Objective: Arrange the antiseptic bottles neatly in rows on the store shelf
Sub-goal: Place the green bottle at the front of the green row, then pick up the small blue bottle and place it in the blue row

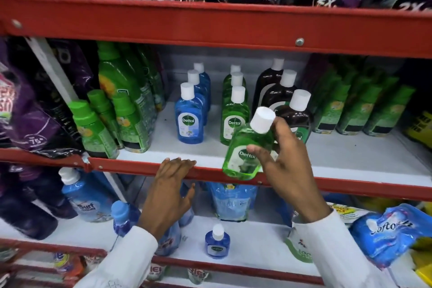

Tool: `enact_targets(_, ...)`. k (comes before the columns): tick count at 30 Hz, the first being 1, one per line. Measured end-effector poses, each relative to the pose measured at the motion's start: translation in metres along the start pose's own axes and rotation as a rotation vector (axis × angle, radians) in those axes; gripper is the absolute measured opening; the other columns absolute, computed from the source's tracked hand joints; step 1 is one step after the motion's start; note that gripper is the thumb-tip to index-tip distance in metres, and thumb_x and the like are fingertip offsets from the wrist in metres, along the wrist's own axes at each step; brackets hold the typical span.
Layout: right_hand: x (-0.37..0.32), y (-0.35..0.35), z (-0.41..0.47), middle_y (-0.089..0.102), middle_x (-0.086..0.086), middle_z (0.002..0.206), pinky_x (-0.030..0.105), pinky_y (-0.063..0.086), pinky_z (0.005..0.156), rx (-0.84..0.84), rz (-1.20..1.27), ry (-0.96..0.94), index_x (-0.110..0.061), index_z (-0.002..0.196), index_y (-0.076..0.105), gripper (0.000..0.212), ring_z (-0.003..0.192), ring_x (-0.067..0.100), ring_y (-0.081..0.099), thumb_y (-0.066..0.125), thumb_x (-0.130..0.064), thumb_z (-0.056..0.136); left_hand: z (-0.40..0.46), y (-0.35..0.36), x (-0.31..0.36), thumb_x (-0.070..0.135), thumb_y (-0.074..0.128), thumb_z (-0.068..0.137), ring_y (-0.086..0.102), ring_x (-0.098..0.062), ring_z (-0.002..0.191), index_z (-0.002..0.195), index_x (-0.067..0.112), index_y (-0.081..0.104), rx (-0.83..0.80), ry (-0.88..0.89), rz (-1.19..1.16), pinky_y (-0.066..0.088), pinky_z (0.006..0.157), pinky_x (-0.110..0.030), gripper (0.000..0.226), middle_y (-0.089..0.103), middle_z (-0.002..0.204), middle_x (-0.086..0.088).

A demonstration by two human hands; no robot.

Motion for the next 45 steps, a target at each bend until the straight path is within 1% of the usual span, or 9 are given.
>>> enact_targets(5, 0.017, 0.029, 0.033, 0.067, 0.005, 0.118, 0.031, 0.051, 0.095, -0.037, -0.068, 0.025, -0.017, 0.125, 0.046, 0.045, 0.11, 0.017, 0.063, 0.067, -0.004, 0.088, -0.001, 0.002, -0.002, 0.028, 0.061, 0.077, 0.048, -0.018, 0.127, 0.133, 0.025, 0.054, -0.003, 0.002, -0.019, 0.01, 0.121, -0.023, 0.056, 0.062, 0.129, 0.001)
enact_targets(10, 0.04, 0.046, 0.048, 0.063, 0.015, 0.122, 0.038, 0.05, 0.099, -0.091, -0.168, 0.08, -0.013, 0.136, 0.04, 0.052, 0.115, 0.029, 0.06, 0.062, -0.003, 0.09, -0.002, 0.006, -0.006, 0.028, 0.064, 0.078, 0.045, -0.018, 0.131, 0.135, 0.026, 0.051, -0.019, 0.0, -0.024, 0.012, 0.122, -0.028, 0.059, 0.059, 0.132, 0.002)
enact_targets(16, 0.045, 0.049, 0.053, 0.063, 0.015, 0.127, 0.019, 0.04, 0.09, -0.12, -0.159, 0.122, -0.012, 0.139, 0.04, 0.054, 0.117, 0.027, 0.06, 0.065, -0.009, 0.091, -0.001, 0.007, -0.008, 0.029, 0.061, 0.078, 0.044, -0.018, 0.131, 0.137, 0.027, 0.048, -0.015, 0.008, -0.01, 0.02, 0.123, -0.04, 0.061, 0.058, 0.131, 0.003)
enact_targets(23, 0.025, 0.029, 0.015, 0.043, -0.01, 0.143, 0.01, 0.029, 0.109, -0.002, -0.177, -0.031, -0.019, 0.148, 0.036, 0.077, 0.13, 0.004, 0.042, 0.077, -0.019, 0.083, -0.001, 0.002, -0.005, 0.027, 0.063, 0.079, 0.045, -0.019, 0.131, 0.138, 0.024, 0.047, -0.013, 0.047, 0.003, 0.016, 0.122, -0.036, 0.062, 0.059, 0.132, 0.0)
enact_targets(28, 0.033, 0.036, -0.055, 0.055, -0.002, 0.131, 0.018, 0.035, 0.11, 0.207, -0.183, -0.196, -0.014, 0.13, 0.057, 0.046, 0.124, 0.009, 0.049, 0.074, -0.017, 0.088, -0.001, -0.007, -0.014, 0.03, 0.061, 0.08, 0.048, -0.027, 0.127, 0.133, 0.021, 0.052, 0.01, 0.026, 0.166, 0.024, 0.12, -0.047, 0.055, 0.06, 0.132, -0.005)
enact_targets(31, 0.079, 0.073, -0.093, 0.057, -0.009, 0.123, 0.023, 0.042, 0.104, 0.058, -0.162, -0.139, -0.021, 0.124, 0.059, 0.04, 0.116, 0.01, 0.055, 0.072, -0.027, 0.087, -0.005, -0.017, -0.04, 0.029, 0.062, 0.079, 0.048, -0.029, 0.126, 0.132, 0.02, 0.052, 0.034, -0.035, 0.202, 0.021, 0.121, -0.048, 0.055, 0.058, 0.129, -0.009)
enact_targets(37, 0.188, 0.166, -0.138, 0.05, -0.02, 0.132, 0.017, 0.034, 0.099, -0.583, -0.238, 0.311, -0.035, 0.135, 0.047, 0.071, 0.12, 0.002, 0.048, 0.076, -0.05, 0.072, -0.012, -0.021, -0.044, 0.022, 0.066, 0.08, 0.036, -0.032, 0.138, 0.14, 0.023, 0.044, 0.02, -0.008, 0.239, 0.018, 0.122, -0.052, 0.063, 0.047, 0.143, -0.014)
enact_targets(41, 0.208, 0.185, -0.137, 0.072, -0.015, 0.103, 0.024, 0.045, 0.084, -0.607, -0.208, 0.359, -0.038, 0.101, 0.063, 0.035, 0.094, -0.006, 0.063, 0.077, -0.027, 0.071, -0.013, -0.027, -0.05, 0.026, 0.067, 0.08, 0.031, -0.037, 0.14, 0.136, 0.026, 0.047, 0.054, -0.086, 0.257, 0.015, 0.122, -0.057, 0.06, 0.037, 0.146, -0.019)
enact_targets(45, 0.183, 0.176, -0.123, 0.07, -0.013, 0.1, 0.022, 0.042, 0.084, -0.526, -0.171, 0.314, -0.039, 0.1, 0.061, 0.039, 0.095, -0.009, 0.06, 0.077, -0.014, 0.074, -0.016, -0.042, -0.069, 0.026, 0.066, 0.078, 0.038, -0.035, 0.135, 0.134, 0.025, 0.048, 0.072, -0.134, 0.264, 0.016, 0.12, -0.059, 0.058, 0.043, 0.137, -0.017)
Point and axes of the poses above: each hand's wrist, its own z-axis towards the middle knuckle, its own y-axis out of the palm, x = y × z, the point moved 7 cm from there along z, towards the middle knuckle
